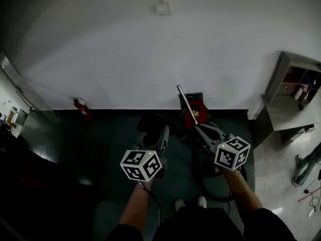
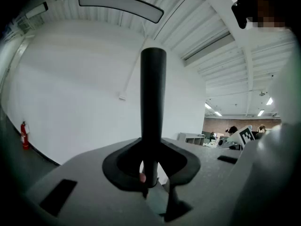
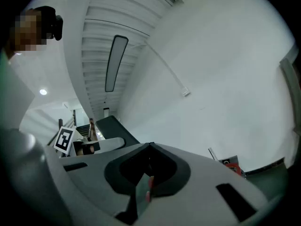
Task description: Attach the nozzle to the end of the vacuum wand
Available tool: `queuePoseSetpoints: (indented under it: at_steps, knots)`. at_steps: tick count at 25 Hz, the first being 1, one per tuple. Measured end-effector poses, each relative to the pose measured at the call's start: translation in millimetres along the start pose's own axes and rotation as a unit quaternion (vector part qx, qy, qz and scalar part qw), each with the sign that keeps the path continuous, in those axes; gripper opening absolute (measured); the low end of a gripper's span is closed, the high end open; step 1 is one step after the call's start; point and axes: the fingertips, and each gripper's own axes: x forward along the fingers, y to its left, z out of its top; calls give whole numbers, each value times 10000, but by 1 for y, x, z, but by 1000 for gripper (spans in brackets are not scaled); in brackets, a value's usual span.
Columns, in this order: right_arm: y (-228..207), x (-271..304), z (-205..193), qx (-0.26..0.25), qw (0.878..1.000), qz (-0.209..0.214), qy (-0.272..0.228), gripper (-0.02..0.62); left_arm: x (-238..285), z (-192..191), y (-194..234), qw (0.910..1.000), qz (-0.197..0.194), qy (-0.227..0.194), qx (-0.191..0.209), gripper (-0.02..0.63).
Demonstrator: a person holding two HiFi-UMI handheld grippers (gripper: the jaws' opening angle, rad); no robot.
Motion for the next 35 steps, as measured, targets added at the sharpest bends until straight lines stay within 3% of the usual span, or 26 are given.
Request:
queuePoseSetpoints:
  at_steps: [11,26,35]
  knots:
    - [12,12,-7,129,9999,46,-100,17,-12,2,11,9999,-78,-1,102,86]
    - [10,41,-33,367,9982,-435,-163,17,-19,-7,65,9993,-316,158,90,86]
    - [-22,65,-42,479,9971,-589,-87,17,11,-19,92,9989,-371,294,0,86]
